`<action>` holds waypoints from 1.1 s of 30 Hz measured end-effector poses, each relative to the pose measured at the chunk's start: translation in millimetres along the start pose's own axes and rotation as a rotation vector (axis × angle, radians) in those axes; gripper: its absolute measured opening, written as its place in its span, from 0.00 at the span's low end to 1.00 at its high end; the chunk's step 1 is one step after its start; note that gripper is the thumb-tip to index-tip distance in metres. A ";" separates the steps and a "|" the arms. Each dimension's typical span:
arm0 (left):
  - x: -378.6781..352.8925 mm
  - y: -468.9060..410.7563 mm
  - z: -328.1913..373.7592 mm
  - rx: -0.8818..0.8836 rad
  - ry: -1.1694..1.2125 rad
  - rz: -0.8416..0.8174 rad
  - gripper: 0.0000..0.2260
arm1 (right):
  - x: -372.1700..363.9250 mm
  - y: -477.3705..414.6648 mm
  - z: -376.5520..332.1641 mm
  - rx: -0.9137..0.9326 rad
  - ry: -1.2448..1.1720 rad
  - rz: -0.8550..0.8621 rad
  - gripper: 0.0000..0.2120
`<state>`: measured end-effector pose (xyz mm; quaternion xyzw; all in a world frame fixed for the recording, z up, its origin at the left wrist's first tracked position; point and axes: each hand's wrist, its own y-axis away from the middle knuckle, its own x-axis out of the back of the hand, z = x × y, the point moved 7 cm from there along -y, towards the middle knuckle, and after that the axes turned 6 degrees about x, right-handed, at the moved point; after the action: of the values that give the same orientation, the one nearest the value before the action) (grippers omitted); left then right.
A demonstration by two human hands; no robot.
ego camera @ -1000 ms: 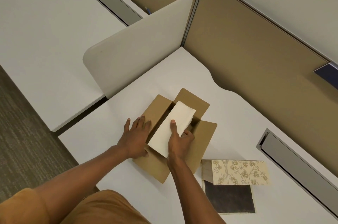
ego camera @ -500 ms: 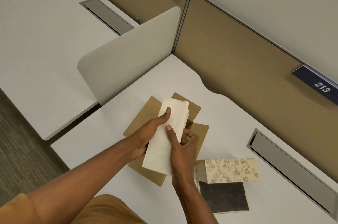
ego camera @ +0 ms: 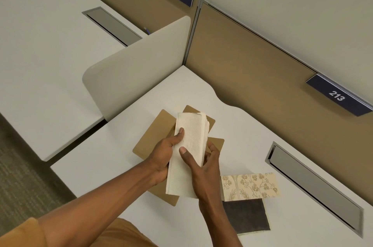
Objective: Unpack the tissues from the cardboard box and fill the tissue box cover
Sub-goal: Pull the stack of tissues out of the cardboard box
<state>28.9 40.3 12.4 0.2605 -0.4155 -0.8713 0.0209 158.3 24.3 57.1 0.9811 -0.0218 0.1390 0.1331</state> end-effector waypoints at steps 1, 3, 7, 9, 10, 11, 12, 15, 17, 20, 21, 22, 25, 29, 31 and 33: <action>0.8 -0.9 -0.9 -0.001 0.004 0.013 0.23 | 1.0 0.7 1.4 0.004 0.018 0.012 0.44; 2.1 -1.5 -2.1 0.003 0.026 0.028 0.23 | 5.4 1.9 2.0 0.001 0.030 0.038 0.40; 1.8 -2.0 -0.9 -0.017 0.015 0.024 0.23 | 14.7 4.4 8.6 -0.045 -0.031 0.056 0.37; 1.3 -2.0 0.5 -0.041 -0.003 0.028 0.23 | 16.1 5.4 12.0 -0.070 -0.063 0.030 0.38; 0.4 -1.6 1.2 -0.056 -0.021 0.028 0.23 | 16.7 4.5 12.9 -0.082 -0.078 0.016 0.38; -1.4 -0.9 1.7 -0.070 -0.043 0.021 0.22 | 17.3 3.1 13.5 -0.099 -0.090 0.004 0.39; -3.9 -0.6 1.4 -0.083 -0.072 0.005 0.22 | 18.5 1.5 13.7 -0.119 -0.101 -0.003 0.40; -11.2 1.4 -0.5 -0.123 -0.183 -0.016 0.25 | 23.8 -5.2 12.1 -0.168 -0.117 0.008 0.38; -17.9 1.9 -2.8 -0.145 -0.262 -0.028 0.28 | 27.4 -8.3 11.3 -0.185 -0.120 0.022 0.37; -28.8 7.1 -3.3 -0.194 -0.391 -0.045 0.28 | 30.9 -8.8 19.9 -0.254 -0.158 0.036 0.38; -31.9 9.7 -3.5 -0.204 -0.421 -0.053 0.27 | 32.4 -8.7 23.6 -0.283 -0.185 0.046 0.38; -34.4 11.5 -4.6 -0.206 -0.446 -0.065 0.26 | 35.1 -9.5 26.1 -0.299 -0.215 0.061 0.38; -41.9 15.7 -11.2 -0.185 -0.522 -0.120 0.25 | 52.7 -17.0 28.6 -0.289 -0.258 0.148 0.32; -48.2 20.7 -21.7 -0.154 -0.644 -0.157 0.30 | 74.3 -30.2 29.7 -0.283 -0.268 0.197 0.19; -50.5 22.8 -23.0 -0.141 -0.710 -0.153 0.33 | 78.3 -34.7 31.9 -0.316 -0.286 0.205 0.17; -51.9 24.1 -21.6 -0.136 -0.741 -0.141 0.35 | 79.3 -37.1 33.2 -0.353 -0.304 0.226 0.19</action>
<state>79.5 22.3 41.5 -0.0464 -0.3174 -0.9311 -0.1735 246.2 50.7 39.0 0.9436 -0.1749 -0.0022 0.2811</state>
